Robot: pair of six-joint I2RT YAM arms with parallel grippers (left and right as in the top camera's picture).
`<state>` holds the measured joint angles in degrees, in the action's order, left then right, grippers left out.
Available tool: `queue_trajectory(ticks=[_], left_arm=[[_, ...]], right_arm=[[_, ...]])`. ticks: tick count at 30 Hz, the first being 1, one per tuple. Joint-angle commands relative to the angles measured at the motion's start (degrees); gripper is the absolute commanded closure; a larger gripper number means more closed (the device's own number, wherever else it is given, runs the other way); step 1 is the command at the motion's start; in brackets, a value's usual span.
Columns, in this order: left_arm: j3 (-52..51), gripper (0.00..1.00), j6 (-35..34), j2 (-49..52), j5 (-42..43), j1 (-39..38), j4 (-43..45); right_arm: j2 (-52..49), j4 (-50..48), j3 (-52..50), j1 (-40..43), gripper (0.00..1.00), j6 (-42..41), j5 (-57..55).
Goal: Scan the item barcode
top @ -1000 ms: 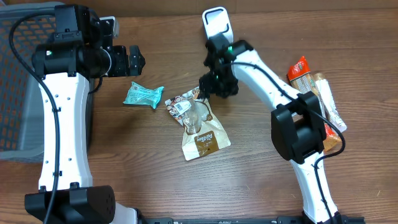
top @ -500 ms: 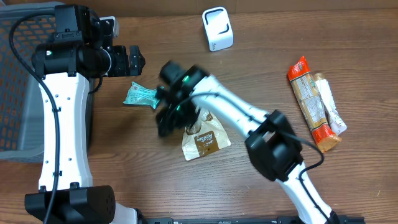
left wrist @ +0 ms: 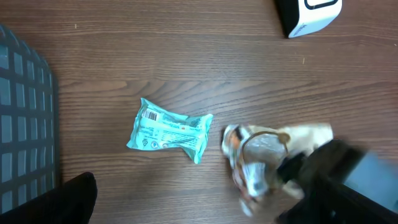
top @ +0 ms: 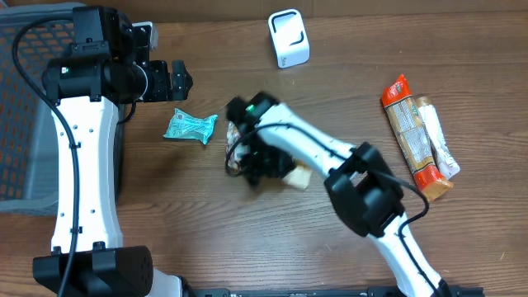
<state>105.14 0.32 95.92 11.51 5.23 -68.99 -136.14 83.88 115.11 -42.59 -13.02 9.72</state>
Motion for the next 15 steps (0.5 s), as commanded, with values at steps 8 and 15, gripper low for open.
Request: queue_trajectory(ticks=[8,15], left_arm=[[0.87,0.0,-0.33,-0.04,-0.09,-0.48,0.24],[0.87,0.0,-0.33,-0.04,-0.11,-0.48,0.22]], right_arm=[[0.07,-3.96,0.0,18.88,0.28,-3.28,0.13],[0.07,-10.34,-0.04,25.22,0.22,-0.02,23.91]])
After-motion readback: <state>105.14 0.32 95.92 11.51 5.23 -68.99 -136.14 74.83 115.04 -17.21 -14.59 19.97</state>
